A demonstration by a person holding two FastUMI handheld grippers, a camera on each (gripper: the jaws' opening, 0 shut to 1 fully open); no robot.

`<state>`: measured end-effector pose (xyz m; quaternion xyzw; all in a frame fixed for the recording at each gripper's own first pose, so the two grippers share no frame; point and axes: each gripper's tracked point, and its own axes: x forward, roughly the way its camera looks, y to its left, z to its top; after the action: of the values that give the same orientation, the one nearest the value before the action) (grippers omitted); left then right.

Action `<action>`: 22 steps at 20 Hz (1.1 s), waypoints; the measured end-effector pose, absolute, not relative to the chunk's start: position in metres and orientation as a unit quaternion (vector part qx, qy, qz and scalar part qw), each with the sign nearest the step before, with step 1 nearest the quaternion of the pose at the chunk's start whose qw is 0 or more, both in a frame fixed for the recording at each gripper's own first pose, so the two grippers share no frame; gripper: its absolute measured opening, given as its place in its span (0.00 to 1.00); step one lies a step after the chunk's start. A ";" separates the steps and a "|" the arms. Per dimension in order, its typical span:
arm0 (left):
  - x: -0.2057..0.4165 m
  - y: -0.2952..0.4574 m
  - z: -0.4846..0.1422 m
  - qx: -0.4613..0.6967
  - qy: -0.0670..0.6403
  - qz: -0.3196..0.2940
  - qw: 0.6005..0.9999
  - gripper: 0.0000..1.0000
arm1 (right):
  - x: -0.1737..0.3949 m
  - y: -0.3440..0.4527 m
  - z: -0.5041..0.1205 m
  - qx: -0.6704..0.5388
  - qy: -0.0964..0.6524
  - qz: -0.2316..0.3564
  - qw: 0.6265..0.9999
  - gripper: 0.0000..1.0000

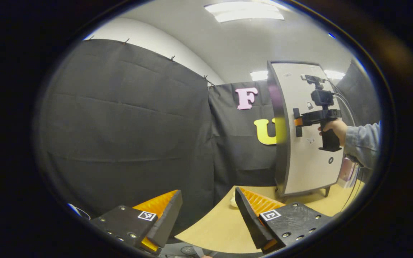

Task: Open the cabinet door with the right hand, grasp the bottle in the cabinet with the left hand and place it on the coaster, then close the cabinet door with the right hand.

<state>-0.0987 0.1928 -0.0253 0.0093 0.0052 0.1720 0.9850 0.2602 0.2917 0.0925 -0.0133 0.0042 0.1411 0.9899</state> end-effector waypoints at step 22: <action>-0.057 0.139 -0.006 0.003 -0.012 0.090 0.996 0.92 | 0.196 0.286 0.105 0.000 0.070 0.209 0.975 0.21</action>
<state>-0.0575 0.1391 -0.0061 0.0027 -0.0119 0.0896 0.9959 0.1963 0.2855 0.1046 0.0003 0.0701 0.2086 0.9755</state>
